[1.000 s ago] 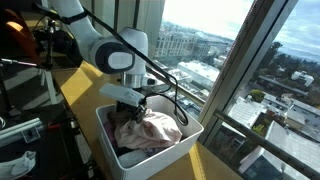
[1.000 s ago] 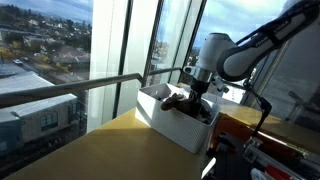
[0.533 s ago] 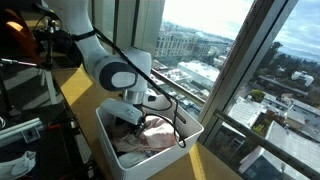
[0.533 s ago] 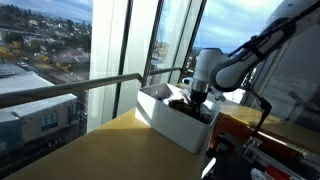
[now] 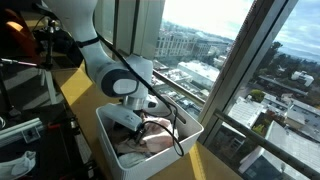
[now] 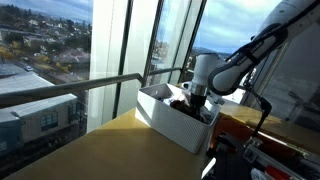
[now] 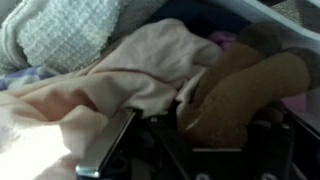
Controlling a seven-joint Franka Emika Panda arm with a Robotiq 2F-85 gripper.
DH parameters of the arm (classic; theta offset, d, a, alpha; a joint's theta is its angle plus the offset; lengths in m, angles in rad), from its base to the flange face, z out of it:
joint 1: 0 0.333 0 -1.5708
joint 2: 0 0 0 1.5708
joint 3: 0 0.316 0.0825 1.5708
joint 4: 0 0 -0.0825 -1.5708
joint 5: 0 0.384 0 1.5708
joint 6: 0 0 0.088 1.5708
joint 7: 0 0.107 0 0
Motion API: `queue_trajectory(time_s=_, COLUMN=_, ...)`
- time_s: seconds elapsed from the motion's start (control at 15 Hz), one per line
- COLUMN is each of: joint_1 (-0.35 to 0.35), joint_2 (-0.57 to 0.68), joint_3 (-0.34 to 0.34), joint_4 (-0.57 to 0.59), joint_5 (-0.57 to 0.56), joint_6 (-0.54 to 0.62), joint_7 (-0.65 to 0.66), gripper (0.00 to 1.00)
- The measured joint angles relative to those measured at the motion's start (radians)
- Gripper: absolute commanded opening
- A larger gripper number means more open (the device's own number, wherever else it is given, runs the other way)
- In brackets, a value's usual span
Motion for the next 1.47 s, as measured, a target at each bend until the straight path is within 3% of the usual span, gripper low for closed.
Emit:
queue_trajectory(time_s=0.4, joint_1=-0.008, joint_2=-0.137, joint_3=0.032, joint_4=0.058, joint_5=0.025, joint_6=-0.062, joint_7=-0.037, gripper=0.97)
queue_trajectory(time_s=0.47, joint_1=-0.008, joint_2=-0.175, joint_3=0.033, joint_4=0.076, joint_5=0.027, joint_6=-0.076, joint_7=-0.052, gripper=1.00)
queue_trajectory(time_s=0.87, joint_1=-0.006, joint_2=-0.335, joint_3=0.033, joint_4=0.183, joint_5=0.057, joint_6=-0.167, joint_7=-0.136, gripper=1.00)
queue_trajectory(time_s=1.47, joint_1=0.003, joint_2=-0.346, joint_3=0.029, joint_4=0.211, joint_5=0.079, joint_6=-0.190, joint_7=-0.145, gripper=1.00)
